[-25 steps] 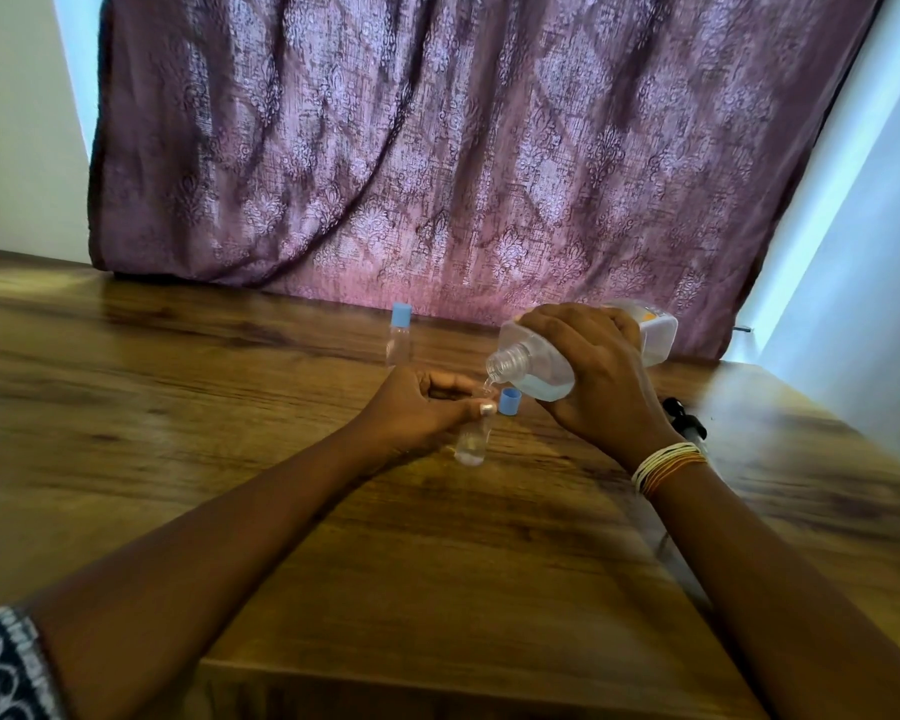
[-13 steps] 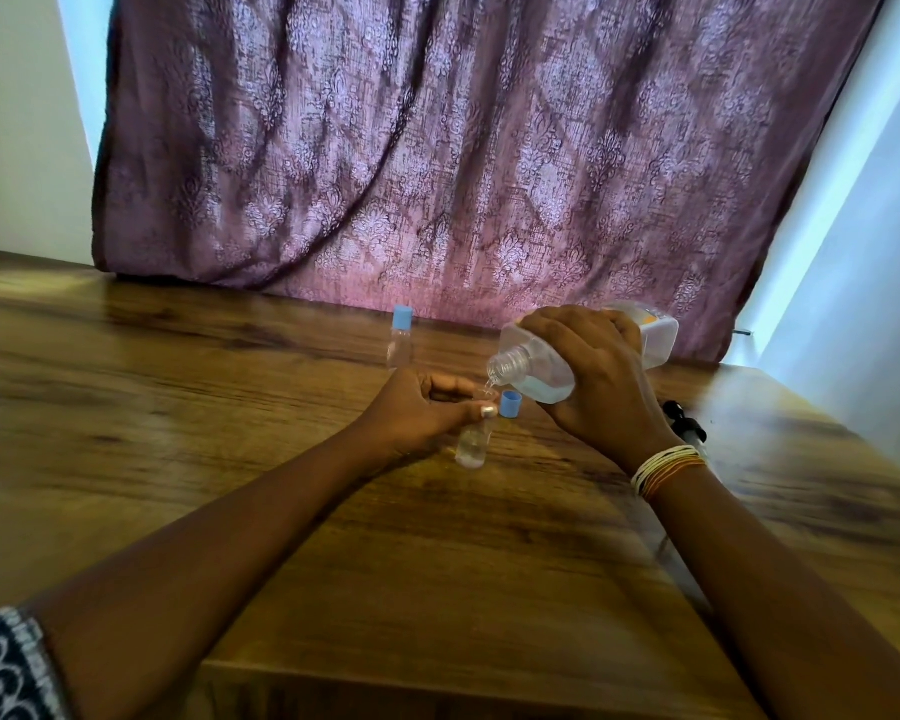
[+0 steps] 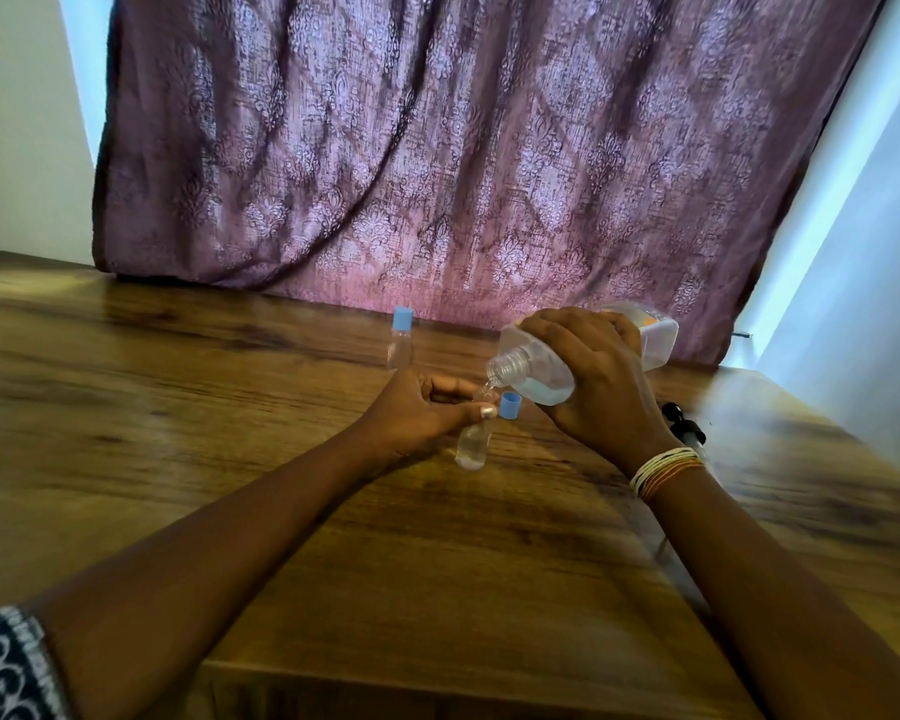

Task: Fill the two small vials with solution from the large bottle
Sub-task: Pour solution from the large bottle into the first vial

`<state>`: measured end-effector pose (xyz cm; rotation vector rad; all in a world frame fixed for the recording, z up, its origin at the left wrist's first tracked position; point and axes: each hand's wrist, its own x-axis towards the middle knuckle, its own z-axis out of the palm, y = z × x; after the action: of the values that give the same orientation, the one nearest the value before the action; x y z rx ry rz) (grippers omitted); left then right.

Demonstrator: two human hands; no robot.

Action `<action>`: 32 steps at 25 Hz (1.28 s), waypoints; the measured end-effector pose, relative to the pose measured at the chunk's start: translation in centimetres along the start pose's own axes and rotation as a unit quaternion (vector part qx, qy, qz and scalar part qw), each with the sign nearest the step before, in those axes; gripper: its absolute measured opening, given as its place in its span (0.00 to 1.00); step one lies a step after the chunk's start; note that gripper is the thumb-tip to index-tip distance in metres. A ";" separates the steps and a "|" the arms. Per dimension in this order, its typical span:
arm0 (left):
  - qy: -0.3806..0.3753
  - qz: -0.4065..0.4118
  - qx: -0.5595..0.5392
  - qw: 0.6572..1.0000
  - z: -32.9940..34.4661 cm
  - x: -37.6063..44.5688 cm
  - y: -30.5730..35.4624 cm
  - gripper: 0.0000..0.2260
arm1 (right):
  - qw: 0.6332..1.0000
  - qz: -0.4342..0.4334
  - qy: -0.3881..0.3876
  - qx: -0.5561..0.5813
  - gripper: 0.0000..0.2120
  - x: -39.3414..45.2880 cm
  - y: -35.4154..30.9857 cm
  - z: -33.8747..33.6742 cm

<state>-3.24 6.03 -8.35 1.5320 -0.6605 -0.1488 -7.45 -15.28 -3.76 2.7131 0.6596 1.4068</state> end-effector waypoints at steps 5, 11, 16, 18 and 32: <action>0.000 0.002 0.004 1.000 0.1 -0.2 0.2 0.11 | 1.000 0.006 0.000 0.002 0.21 0.0 0.1 0.0; -0.004 -0.005 0.000 1.000 0.0 -0.2 0.3 0.11 | 1.000 0.004 0.000 -0.001 0.22 -0.1 0.2 0.1; -0.008 -0.004 -0.007 1.000 0.0 -0.2 0.2 0.09 | 1.000 0.003 0.002 -0.003 0.21 0.0 0.3 0.1; -0.008 -0.002 -0.011 1.000 0.0 -0.2 0.3 0.10 | 1.000 0.005 0.001 -0.003 0.21 0.0 0.2 0.2; 0.001 0.005 -0.009 1.000 0.1 -0.2 0.4 0.10 | 1.000 -0.003 0.014 0.001 0.22 0.0 0.3 0.2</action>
<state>-3.60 6.11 -8.03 1.5122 -0.6629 -0.1450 -7.21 -15.51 -3.82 2.6952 0.6702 1.4451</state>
